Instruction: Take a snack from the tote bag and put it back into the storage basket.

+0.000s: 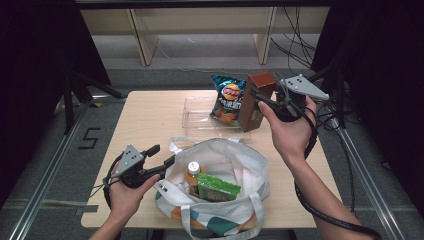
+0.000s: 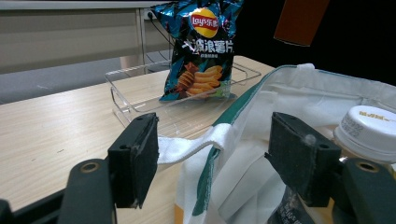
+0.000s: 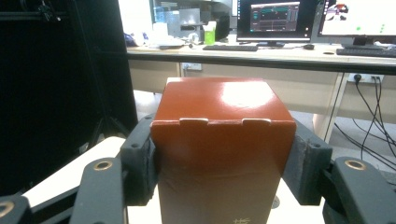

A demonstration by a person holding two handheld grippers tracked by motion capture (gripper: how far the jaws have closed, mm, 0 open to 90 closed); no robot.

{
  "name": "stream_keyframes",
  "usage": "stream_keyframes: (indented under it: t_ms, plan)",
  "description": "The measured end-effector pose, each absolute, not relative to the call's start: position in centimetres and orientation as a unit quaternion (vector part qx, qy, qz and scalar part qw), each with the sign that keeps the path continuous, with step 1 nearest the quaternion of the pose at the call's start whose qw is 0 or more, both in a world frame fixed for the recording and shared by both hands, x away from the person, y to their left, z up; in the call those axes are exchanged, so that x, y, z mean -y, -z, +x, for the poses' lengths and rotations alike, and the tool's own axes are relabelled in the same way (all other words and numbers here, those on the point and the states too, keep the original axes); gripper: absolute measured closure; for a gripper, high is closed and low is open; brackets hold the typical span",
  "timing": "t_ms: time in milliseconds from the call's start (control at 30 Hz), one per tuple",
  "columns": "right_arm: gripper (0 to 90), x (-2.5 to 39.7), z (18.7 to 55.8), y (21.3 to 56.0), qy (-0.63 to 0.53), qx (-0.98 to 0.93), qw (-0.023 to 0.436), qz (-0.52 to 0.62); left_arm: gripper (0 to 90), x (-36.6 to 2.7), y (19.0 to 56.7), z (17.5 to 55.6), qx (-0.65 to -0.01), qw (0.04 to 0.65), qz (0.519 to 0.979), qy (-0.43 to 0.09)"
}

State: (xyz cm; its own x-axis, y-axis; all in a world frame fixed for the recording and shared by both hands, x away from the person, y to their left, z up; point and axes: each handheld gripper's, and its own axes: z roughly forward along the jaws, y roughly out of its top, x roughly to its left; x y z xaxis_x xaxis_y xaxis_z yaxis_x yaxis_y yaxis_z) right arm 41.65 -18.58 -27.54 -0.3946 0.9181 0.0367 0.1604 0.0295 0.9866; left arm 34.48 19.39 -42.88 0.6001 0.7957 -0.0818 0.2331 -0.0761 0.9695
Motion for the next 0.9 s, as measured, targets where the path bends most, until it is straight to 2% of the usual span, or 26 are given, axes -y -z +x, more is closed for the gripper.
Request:
stream_keyframes:
  t_ms: [900]
  plan:
    - [39.4, 18.5, 43.9, 28.3, -0.544, -0.617, 0.344, 0.452, 32.9, -19.4, 43.0, 34.6, -0.372, 0.571, 0.688, -0.249]
